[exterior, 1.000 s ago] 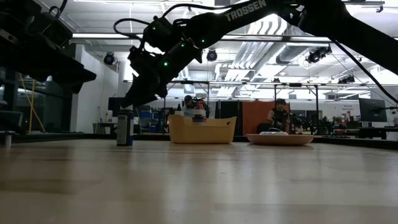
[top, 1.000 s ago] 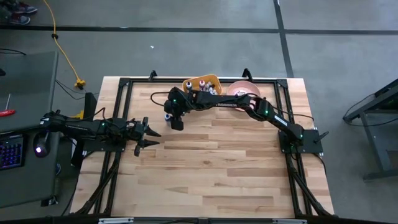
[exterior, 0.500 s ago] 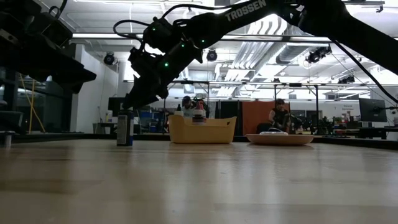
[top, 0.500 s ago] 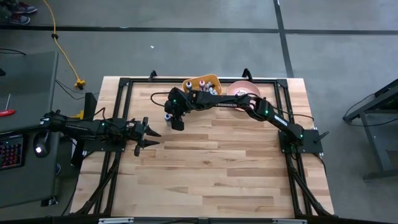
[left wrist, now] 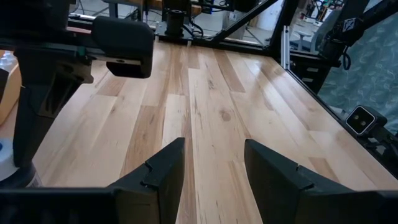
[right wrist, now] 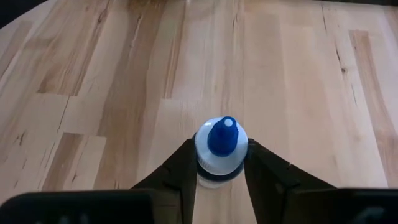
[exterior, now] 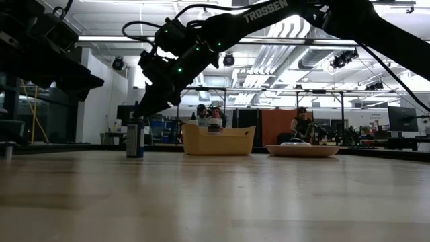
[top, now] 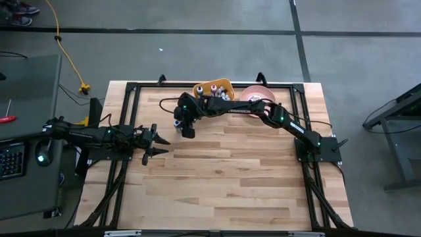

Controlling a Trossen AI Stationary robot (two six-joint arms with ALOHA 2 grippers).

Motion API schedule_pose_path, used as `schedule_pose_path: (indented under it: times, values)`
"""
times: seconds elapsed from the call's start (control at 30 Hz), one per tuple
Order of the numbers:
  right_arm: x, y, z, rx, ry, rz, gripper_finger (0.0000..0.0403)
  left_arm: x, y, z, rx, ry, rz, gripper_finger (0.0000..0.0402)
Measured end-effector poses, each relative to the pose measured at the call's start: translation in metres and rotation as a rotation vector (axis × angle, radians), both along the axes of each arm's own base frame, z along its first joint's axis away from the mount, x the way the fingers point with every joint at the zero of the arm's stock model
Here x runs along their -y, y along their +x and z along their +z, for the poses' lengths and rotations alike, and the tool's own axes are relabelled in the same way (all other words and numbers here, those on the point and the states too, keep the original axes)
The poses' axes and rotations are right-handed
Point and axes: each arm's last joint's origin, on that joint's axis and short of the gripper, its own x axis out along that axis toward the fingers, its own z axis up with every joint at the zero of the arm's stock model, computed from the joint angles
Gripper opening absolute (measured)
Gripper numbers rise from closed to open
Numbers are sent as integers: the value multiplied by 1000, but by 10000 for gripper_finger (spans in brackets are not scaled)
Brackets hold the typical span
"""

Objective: Pick & Place food coloring
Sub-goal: Put the large blue food coloring bottle into the yellow bin

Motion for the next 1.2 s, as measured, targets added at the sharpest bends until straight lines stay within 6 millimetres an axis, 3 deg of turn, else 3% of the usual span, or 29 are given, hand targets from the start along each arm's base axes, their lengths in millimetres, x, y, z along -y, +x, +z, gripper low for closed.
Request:
schedule_pose_path:
  times: [0.8,0.97,1.2]
  values:
    - [0,-2,8,-4,-40,-17,102,0,0,0,0,0,0,163]
    - [0,-4,26,7,-41,-20,102,0,0,0,0,0,0,163]
    - [6,-9,67,28,-60,-58,102,0,0,0,0,0,0,163]
